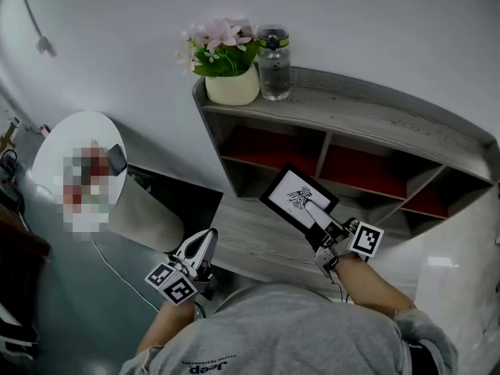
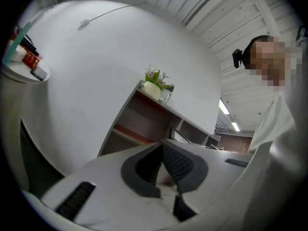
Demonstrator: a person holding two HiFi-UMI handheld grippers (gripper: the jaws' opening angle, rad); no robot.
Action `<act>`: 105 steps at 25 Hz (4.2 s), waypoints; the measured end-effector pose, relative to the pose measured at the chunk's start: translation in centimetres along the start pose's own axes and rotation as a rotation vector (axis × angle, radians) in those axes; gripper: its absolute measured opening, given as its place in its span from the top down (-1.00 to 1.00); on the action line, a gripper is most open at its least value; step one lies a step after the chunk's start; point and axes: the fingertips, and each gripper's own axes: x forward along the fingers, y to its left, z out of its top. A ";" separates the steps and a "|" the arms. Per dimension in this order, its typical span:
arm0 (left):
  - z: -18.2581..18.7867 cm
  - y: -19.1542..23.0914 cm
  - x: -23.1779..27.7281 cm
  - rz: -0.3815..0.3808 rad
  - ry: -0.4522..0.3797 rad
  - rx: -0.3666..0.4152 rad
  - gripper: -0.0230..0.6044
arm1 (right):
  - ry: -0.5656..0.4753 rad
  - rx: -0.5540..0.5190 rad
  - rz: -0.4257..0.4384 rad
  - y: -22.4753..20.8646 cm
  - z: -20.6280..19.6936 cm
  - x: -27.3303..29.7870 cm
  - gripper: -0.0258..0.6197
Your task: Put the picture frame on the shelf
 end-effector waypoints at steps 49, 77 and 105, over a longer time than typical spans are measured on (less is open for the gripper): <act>3.3 16.0 -1.4 -0.354 0.220 -0.089 0.84 | -0.673 0.230 -0.520 -12.4 -0.1 11.0 0.32; 6.2 13.3 0.2 -0.375 0.192 0.166 0.84 | -0.455 0.265 -0.576 -14.4 0.7 16.5 -0.12; 7.1 12.8 -0.6 -0.398 0.157 0.128 0.84 | -0.366 0.172 -0.635 -10.6 -1.7 15.6 -0.08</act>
